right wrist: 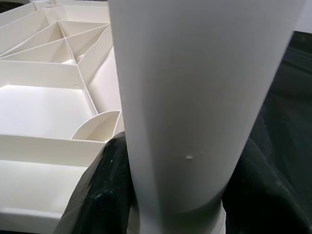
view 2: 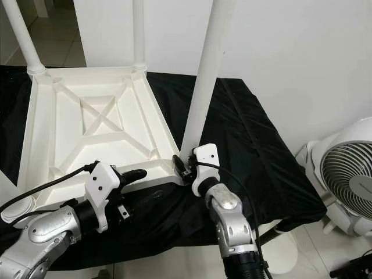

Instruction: Building children table

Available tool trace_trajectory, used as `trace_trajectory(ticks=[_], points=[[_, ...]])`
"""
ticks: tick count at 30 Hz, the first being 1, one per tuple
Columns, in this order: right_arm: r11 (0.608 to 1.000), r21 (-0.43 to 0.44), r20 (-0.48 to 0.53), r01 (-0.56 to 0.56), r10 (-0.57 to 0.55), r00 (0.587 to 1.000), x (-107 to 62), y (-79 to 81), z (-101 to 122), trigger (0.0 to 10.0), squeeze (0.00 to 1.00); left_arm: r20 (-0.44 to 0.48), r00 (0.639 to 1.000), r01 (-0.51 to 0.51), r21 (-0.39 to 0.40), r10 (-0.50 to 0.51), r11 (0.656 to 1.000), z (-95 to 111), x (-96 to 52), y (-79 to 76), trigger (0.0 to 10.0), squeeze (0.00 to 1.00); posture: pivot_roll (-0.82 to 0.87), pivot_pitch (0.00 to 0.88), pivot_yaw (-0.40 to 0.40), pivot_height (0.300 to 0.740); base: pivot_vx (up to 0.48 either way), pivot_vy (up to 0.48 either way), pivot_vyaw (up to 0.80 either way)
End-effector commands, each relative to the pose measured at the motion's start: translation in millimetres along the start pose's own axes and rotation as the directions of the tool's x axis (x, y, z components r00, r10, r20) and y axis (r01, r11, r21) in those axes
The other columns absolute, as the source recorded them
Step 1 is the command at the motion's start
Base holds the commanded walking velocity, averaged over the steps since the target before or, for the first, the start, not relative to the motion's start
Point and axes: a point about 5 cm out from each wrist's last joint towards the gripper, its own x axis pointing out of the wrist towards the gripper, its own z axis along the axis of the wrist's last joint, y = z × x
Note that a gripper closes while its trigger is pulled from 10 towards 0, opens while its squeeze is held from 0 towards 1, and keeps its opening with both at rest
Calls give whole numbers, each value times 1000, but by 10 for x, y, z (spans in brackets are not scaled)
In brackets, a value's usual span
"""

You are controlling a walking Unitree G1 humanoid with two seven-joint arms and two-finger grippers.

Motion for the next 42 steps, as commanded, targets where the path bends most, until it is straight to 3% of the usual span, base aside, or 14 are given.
trace_trajectory(ticks=[1, 2, 3, 5, 6, 17, 20, 21, 24, 31, 37, 38, 39, 42], points=[[1000, -4, -42, -6, 6, 999, -16, 34, -66, 0, 0, -6, 1000, -2, -17, 2, 1000, -13, 14, -23, 10000, 0, 189, 17, -101, 740, 0, 0, 0], [1000, -6, -45, -10, 10, 999, -25, 46, -56, 0, 0, -7, 1000, -1, -17, 1, 1000, -15, 9, -21, 10000, 0, 189, 17, -101, 740, 0, 0, 0], [1000, -14, -59, -10, 9, 998, -29, 15, -40, 10000, 592, -8, 1000, -3, -18, 3, 1000, -15, 5, -20, 10000, 0, 190, 20, -104, 740, 0, 0, 0], [1000, -18, -62, -10, 9, 998, -30, 2, -31, 10000, 592, -9, 1000, -4, -18, 4, 1000, -14, 5, -20, 10000, 0, 190, 20, -104, 740, 0, 0, 0], [1000, -18, -62, 6, -7, 998, -34, -28, -5, 10000, 1000, -9, 1000, -5, -19, 5, 1000, -13, 6, -27, 10000, 0, 190, 21, -105, 740, 0, 0, 0], [996, -64, -36, -67, 65, 997, -80, -232, 103, 10000, 1000, -10, 1000, -13, -29, 13, 1000, -18, -11, -44, 10000, 0, 191, 28, -110, 740, 0, 0, 0], [983, -109, -41, -147, 143, 989, -85, -333, 124, 10000, 1000, -11, 1000, -13, -30, 12, 999, -19, -12, -43, 10000, 0, 188, 28, -106, 740, 0, 0, 0], [967, -133, -47, -215, 211, 976, -90, -369, 129, 10000, 0, -11, 1000, -11, -31, 11, 999, -20, -11, -41, 10000, 0, 186, 28, -99, 740, 0, 0, 0], [923, -173, -70, -344, 337, 939, -94, -429, 113, 10000, 0, -12, 1000, -5, -29, 5, 1000, -18, -8, -39, 10000, 0, 187, 27, -94, 740, 0, 0, 0], [839, -230, -129, -494, 477, 869, 29, -439, 34, 10000, 0, -17, 1000, 5, -23, -6, 1000, -9, -17, -24, 10000, 0, 197, 23, -76, 740, 0, 0, 0], [829, -227, -124, -511, 496, 859, 150, -413, 13, 10000, 0, -24, 1000, 5, -20, -5, 1000, -7, -40, -12, 10000, 0, 213, 24, -72, 740, 0, 0, 0], [822, -239, -128, -518, 502, 855, 177, -411, 3, 4902, 0, -26, 1000, 4, -20, -4, 1000, -6, -46, -9, 10000, 0, 218, 23, -71, 740, 0, 0, 0], [820, -238, -125, -521, 506, 854, 196, -410, -5, 784, 0, -27, 1000, 3, -20, -3, 1000, -8, -52, -8, 10000, 0, 221, 22, -70, 740, 0, 0, 0], [820, -238, -125, -521, 506, 854, 196, -410, -5, 784, 0, -27, 1000, 3, -20, -3, 1000, -8, -52, -8, 10000, 0, 221, 22, -70, 740, 0, 0, 0]])
